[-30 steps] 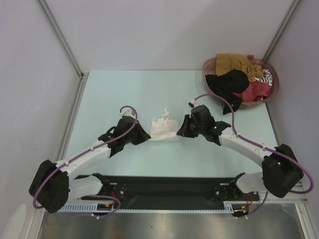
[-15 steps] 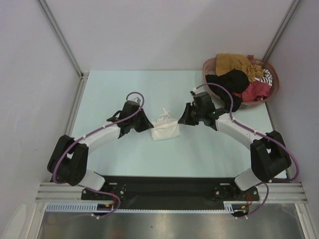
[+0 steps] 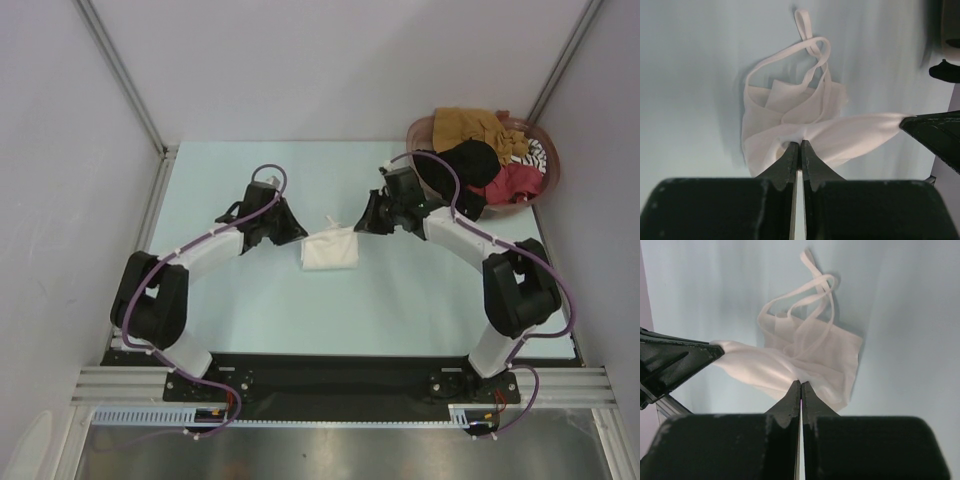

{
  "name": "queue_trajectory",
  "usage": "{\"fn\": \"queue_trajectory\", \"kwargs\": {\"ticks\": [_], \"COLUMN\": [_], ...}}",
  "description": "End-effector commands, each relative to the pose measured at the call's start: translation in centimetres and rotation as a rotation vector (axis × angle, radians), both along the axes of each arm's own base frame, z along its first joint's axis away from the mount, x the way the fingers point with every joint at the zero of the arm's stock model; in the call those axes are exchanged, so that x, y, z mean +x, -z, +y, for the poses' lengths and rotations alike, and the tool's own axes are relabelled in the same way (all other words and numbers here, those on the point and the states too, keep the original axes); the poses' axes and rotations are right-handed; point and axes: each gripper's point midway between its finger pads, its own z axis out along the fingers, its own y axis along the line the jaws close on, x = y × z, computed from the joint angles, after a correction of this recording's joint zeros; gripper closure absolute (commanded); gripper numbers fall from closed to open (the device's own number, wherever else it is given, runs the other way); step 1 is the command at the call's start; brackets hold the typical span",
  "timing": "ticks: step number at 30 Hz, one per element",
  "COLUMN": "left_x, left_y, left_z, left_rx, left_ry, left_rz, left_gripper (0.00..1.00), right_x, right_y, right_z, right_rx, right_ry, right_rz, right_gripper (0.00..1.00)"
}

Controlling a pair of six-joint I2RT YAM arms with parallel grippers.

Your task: Fold and stack the tank tops

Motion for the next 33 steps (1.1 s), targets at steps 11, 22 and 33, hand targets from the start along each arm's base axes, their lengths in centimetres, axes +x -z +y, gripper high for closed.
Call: {"fn": "queue_trajectory", "kwargs": {"ticks": [11, 22, 33], "left_x": [4.6, 7.0, 9.1], "left_y": [0.3, 1.7, 2.8], "left_z": [1.0, 0.8, 0.6], "left_rx": [-0.012, -0.020, 0.000], "left_ry": [-0.019, -0.006, -0.013], "left_rz": [-0.012, 0.006, 0.021], "left_gripper": [0.92, 0.91, 0.90], "right_x": [6.0, 8.4, 11.0], "right_y": [-0.6, 1.2, 2.4], "right_z": [1.4, 0.5, 0.2], "right_rx": [0.028, 0.026, 0.029], "right_ry": [0.011, 0.051, 0.075], "right_rz": [-0.042, -0.039, -0.043], "right_gripper": [1.00, 1.00, 1.00]}}
